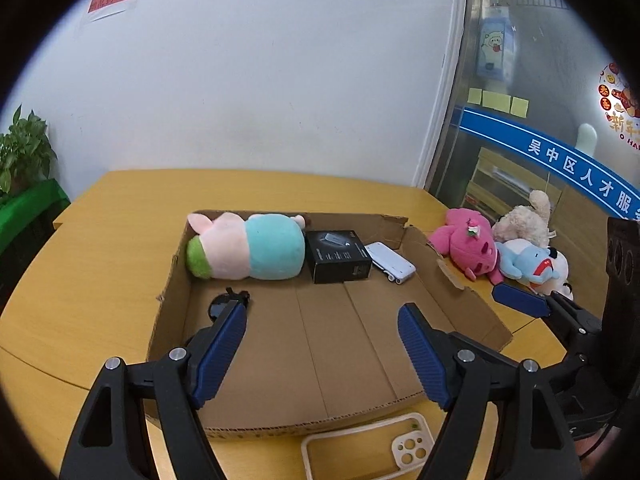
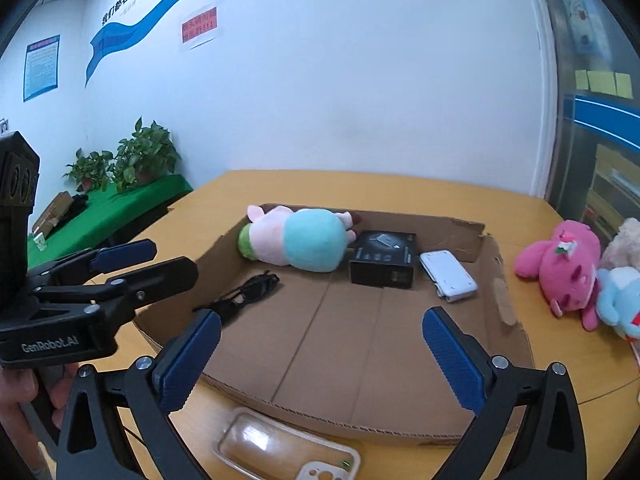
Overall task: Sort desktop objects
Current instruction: 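Open both grippers to release the sunglasses and withdraw upward, then move both grippers toward the clear phone case on the table, then close both grippers on the phone case rim and lift it, then carry the phone case over the cardboard box and lower it inside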
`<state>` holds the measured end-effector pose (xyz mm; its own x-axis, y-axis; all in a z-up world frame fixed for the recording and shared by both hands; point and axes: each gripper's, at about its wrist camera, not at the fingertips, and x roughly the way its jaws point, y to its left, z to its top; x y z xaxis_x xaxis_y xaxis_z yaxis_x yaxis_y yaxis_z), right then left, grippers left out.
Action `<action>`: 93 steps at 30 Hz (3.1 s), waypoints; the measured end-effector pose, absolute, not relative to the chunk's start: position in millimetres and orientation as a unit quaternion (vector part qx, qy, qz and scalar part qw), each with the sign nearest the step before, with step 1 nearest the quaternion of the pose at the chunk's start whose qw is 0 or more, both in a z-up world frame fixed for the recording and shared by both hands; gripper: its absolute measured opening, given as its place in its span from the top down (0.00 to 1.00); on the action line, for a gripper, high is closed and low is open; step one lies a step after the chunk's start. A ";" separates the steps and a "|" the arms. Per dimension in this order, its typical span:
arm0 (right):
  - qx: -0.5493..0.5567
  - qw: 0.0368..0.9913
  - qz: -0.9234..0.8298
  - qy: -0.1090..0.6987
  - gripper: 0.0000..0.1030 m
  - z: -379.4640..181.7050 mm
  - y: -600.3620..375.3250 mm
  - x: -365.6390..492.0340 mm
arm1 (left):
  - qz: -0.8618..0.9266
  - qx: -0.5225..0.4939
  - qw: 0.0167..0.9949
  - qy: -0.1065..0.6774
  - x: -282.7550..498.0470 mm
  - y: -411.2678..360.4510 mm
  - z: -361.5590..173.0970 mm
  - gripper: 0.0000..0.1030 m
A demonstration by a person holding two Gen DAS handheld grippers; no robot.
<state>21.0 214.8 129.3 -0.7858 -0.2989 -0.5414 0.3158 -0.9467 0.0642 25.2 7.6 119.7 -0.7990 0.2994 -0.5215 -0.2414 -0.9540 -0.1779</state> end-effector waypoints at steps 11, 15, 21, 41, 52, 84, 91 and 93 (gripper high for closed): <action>0.285 0.152 -0.946 0.011 0.01 120.1 229.7 26.5 | 0.949 -0.284 0.129 -0.042 30.9 10.3 114.2 0.24; 0.285 0.148 -0.947 0.016 0.01 118.9 229.5 28.2 | 0.948 -0.288 0.131 -0.042 30.6 9.8 107.6 0.24; 0.287 0.135 -0.948 0.020 0.01 115.3 236.0 27.0 | 0.944 -0.298 0.130 -0.049 30.7 4.5 97.5 0.24; 0.436 0.153 -0.886 -0.032 0.17 2.0 284.1 47.1 | 0.919 -0.357 0.166 -0.025 54.3 2.1 39.0 0.24; 0.459 0.164 -0.873 -0.011 0.46 -23.0 271.1 49.3 | 0.896 -0.412 0.161 -0.034 65.4 6.9 4.4 0.37; 0.377 0.196 -0.905 -0.003 0.90 41.3 258.5 69.6 | 0.923 -0.343 0.171 -0.033 70.6 8.1 60.2 0.93; 0.317 0.194 -0.928 0.004 0.90 91.6 260.4 54.5 | 0.942 -0.288 0.174 -0.011 44.8 14.6 111.8 0.93; 0.302 0.191 -0.934 0.007 0.90 105.8 261.3 45.9 | 0.945 -0.274 0.177 -0.009 34.3 16.2 124.8 0.93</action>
<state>45.9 261.3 105.8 -0.7445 -0.3528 -0.5667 0.3612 -0.9268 0.1025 34.3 16.2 124.8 -0.7879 0.3388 -0.5143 -0.3291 -0.9375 -0.1134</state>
